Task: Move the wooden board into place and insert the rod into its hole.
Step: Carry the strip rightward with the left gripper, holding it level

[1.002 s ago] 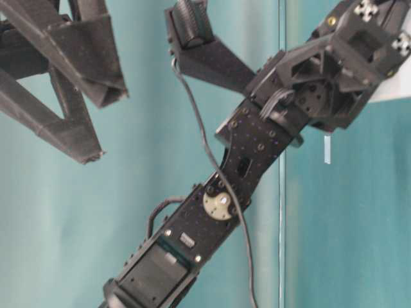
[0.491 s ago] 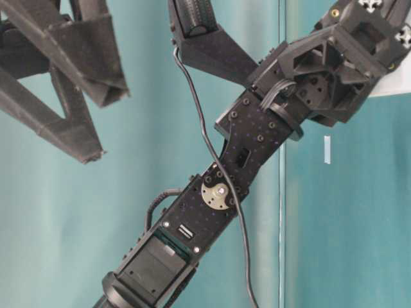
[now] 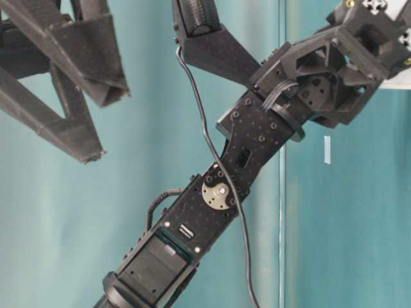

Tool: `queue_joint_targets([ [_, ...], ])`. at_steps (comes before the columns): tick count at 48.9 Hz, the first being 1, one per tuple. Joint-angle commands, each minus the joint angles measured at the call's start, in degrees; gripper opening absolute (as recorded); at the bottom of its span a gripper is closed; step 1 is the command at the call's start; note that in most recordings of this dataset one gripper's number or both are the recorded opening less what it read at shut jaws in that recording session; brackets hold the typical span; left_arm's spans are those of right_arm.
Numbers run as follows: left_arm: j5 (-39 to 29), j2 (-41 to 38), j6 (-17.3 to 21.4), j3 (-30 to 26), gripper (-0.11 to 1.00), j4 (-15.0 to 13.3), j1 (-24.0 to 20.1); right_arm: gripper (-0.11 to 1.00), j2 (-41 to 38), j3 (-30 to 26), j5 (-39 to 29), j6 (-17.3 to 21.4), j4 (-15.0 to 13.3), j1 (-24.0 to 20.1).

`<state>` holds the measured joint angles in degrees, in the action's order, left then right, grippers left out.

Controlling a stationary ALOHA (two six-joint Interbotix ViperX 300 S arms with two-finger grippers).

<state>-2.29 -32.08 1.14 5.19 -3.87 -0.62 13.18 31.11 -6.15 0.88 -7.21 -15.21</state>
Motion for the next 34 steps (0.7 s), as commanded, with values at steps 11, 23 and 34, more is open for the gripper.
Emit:
queue_joint_targets([
  [11, 0.18, 8.17, 0.09, 5.98, 0.73, 0.18, 0.0, 0.98, 1.32, -0.7, 0.35, 0.0, -0.09, 0.0],
  [23, 5.27, 11.34, 0.09, 14.06, 0.73, 0.18, 0.09, 0.98, 1.23, -0.62, -0.18, 0.0, -0.09, 0.0],
  [34, 19.78, 10.37, 0.18, 20.04, 0.73, 0.18, 0.18, 0.98, 1.32, -1.23, -0.62, 0.09, 0.09, 0.0],
])
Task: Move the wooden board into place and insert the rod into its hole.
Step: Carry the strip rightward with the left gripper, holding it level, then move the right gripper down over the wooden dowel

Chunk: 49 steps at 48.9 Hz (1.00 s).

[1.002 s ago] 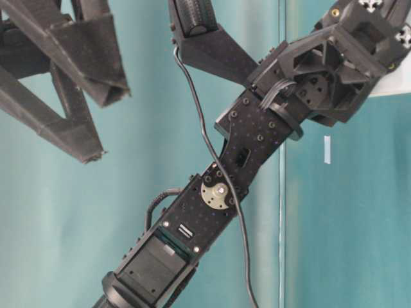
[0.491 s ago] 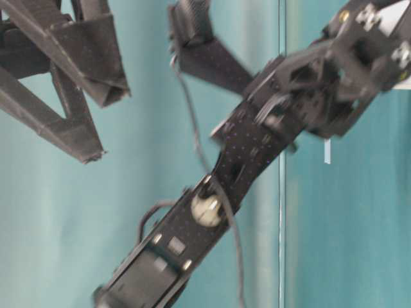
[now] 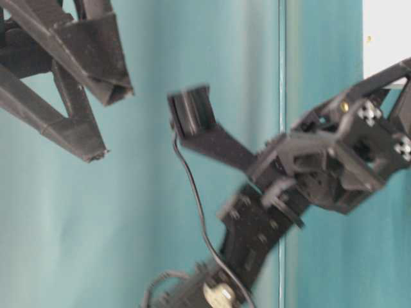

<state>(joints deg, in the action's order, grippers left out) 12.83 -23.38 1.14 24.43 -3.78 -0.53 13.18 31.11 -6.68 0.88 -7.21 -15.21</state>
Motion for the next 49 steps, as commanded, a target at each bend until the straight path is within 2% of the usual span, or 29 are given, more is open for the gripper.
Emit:
queue_joint_targets([
  [1, 5.63, 1.49, 0.26, 1.05, 0.73, 0.09, 0.09, 0.98, 1.23, -1.32, -0.26, 0.09, 0.09, 0.0],
  [11, 10.02, -1.23, 0.44, 1.41, 0.73, 0.09, 0.09, 0.98, -0.35, -4.57, -6.68, 0.44, 0.35, 0.0],
  [20, 13.8, -3.69, 0.44, 1.23, 0.73, 0.0, 0.18, 0.98, -4.66, -10.2, -16.96, 3.25, 0.97, -0.97],
  [35, 18.28, -6.24, 0.7, 1.67, 0.73, 0.09, 0.18, 0.98, -18.28, -23.82, -35.77, 17.23, 1.32, -2.99],
  [42, 19.07, -6.5, 0.7, 2.02, 0.73, 0.0, 0.18, 0.98, -25.49, -30.85, -40.96, 23.12, 1.32, -4.57],
  [49, 19.34, -6.42, 0.7, 2.9, 0.73, 0.09, 0.18, 0.98, -30.76, -35.16, -43.24, 26.63, 1.49, -5.89],
])
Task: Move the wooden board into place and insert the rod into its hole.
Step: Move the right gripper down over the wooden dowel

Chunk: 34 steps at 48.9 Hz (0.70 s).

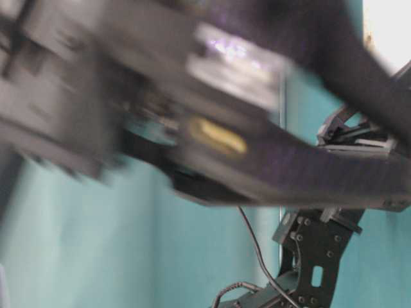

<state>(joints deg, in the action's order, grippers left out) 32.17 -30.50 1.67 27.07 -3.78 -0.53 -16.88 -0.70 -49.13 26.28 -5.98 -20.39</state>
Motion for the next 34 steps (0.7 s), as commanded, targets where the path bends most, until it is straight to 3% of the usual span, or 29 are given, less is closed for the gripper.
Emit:
queue_joint_targets([
  [1, 0.0, 0.7, 0.18, 0.35, 0.73, 0.09, 0.18, 0.98, -1.32, -3.69, -0.88, 1.76, 0.35, -0.88],
  [15, 0.26, 1.76, 0.18, 1.49, 0.73, 0.09, 0.18, 0.98, -6.77, -4.31, -0.88, 5.63, 1.76, -1.76],
  [34, 0.26, 2.11, 0.09, 1.76, 0.73, 0.09, 0.35, 0.94, -10.37, -3.08, 1.85, 5.8, 0.44, -1.76],
])
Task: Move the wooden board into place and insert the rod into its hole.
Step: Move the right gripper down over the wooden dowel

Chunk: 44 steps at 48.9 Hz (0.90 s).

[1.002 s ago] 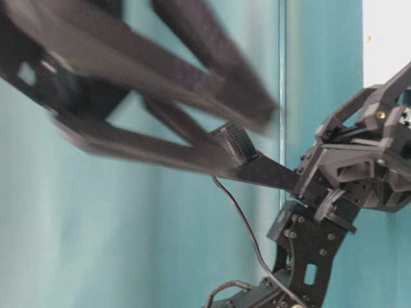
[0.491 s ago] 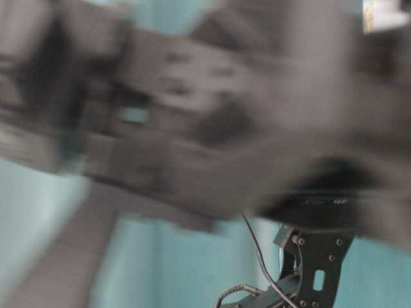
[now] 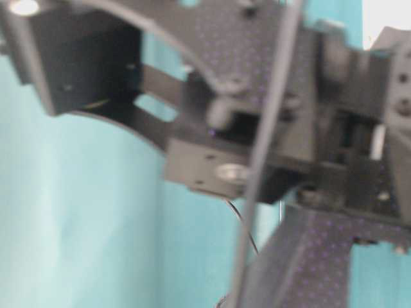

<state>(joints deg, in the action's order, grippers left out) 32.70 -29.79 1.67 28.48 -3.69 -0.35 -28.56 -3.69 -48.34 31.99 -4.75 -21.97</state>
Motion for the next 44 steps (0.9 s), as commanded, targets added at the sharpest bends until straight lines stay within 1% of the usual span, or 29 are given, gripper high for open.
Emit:
queue_joint_targets([
  [1, -0.26, 1.41, 0.09, 0.35, 0.73, 0.0, 0.18, 0.94, 1.41, 0.0, 1.49, 0.09, -0.97, -0.18],
  [7, -0.26, 1.41, 0.09, 0.35, 0.73, -0.09, 0.44, 0.87, 1.32, 0.53, 3.16, 0.35, -2.02, 0.0],
  [21, -0.26, 1.49, 0.09, 0.35, 0.72, 0.0, 0.7, 0.84, 1.32, 2.02, 3.52, 0.35, -2.2, 0.26],
  [24, -0.26, 1.49, 0.0, 0.35, 0.72, 0.0, 0.62, 0.8, 1.32, 2.46, 3.96, 0.26, -2.2, 0.26],
  [32, -0.26, 1.58, 0.0, 0.35, 0.72, 0.0, 0.7, 0.62, 1.32, 2.72, 5.45, 0.26, -2.2, 0.26],
  [44, -0.26, 1.58, 0.0, 0.26, 0.72, 0.0, 0.7, 0.61, 1.32, 2.72, 6.5, 0.35, -2.2, 0.35],
])
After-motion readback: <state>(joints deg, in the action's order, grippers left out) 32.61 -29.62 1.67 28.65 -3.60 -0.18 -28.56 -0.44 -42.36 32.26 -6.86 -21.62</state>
